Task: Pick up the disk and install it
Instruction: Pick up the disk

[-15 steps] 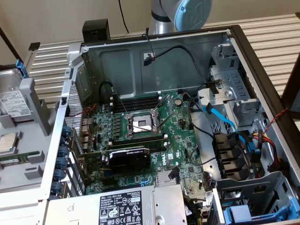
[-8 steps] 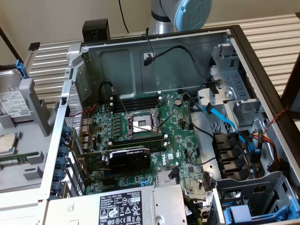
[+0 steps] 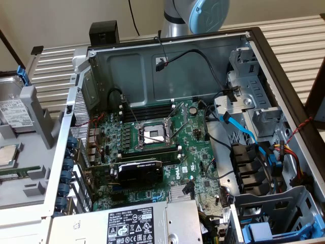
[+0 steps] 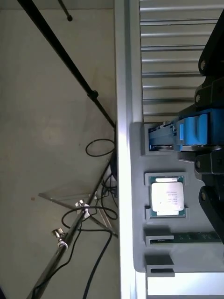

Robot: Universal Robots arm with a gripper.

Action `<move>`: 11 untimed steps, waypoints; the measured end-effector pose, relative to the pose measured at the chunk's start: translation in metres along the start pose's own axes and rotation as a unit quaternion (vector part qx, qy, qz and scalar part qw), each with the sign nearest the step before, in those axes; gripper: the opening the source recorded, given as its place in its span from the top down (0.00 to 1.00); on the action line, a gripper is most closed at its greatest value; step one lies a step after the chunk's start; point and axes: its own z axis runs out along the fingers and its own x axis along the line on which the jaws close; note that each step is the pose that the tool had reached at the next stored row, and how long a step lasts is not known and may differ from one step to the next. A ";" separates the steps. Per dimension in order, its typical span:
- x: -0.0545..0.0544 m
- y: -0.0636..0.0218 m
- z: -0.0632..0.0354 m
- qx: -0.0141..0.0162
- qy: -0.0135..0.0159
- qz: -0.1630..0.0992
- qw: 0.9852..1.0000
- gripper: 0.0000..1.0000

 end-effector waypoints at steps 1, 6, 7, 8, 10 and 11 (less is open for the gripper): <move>0.000 0.0000 0.0001 0.000 0.000 -0.001 1.000 0.63; 0.000 0.0002 0.0006 0.000 0.000 -0.009 1.000 0.63; 0.000 0.0002 0.0008 0.000 0.000 -0.012 1.000 0.63; 0.000 0.0003 0.0009 -0.001 0.000 -0.014 1.000 0.63; 0.000 0.0003 0.0009 -0.001 0.000 -0.016 1.000 0.63; 0.000 0.0003 0.0007 -0.001 0.000 -0.016 1.000 0.63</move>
